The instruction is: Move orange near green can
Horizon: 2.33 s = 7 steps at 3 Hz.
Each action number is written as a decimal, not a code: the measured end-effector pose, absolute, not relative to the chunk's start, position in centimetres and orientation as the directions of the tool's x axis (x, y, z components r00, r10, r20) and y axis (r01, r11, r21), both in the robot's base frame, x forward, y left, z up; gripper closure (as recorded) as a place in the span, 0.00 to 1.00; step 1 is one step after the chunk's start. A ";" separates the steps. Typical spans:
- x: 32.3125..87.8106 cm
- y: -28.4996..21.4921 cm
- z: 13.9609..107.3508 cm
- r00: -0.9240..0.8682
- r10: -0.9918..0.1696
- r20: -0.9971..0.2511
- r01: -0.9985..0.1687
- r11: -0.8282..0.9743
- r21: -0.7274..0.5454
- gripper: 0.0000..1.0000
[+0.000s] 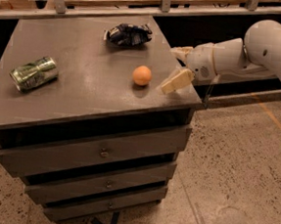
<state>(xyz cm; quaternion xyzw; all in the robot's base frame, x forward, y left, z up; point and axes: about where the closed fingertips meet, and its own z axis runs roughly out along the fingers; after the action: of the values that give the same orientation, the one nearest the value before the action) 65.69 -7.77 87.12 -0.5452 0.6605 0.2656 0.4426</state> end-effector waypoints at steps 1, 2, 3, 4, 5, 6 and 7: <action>66.6 -6.0 86.2 -0.002 -0.459 -0.889 -0.967 0.228 -0.115 0.00; 67.4 -4.3 85.8 0.013 -0.431 -0.902 -0.974 0.200 -0.109 0.00; 67.7 -3.0 85.3 0.021 -0.424 -0.905 -0.980 0.172 -0.104 0.00; 67.5 -2.4 84.7 0.020 -0.404 -0.914 -0.987 0.136 -0.082 0.00; 67.0 -1.9 84.2 0.023 -0.385 -0.923 -0.994 0.092 -0.063 0.18; 66.6 -1.6 83.9 0.012 -0.380 -0.925 -0.997 0.069 -0.042 0.41; 66.3 -1.0 83.8 0.017 -0.392 -0.920 -0.998 0.047 -0.039 0.65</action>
Offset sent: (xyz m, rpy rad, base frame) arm 0.0265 0.0469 -0.0150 0.0942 0.0027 0.1016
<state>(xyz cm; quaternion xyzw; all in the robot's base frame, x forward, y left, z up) 66.28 -1.04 83.83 -0.5832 0.5960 0.3692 0.4103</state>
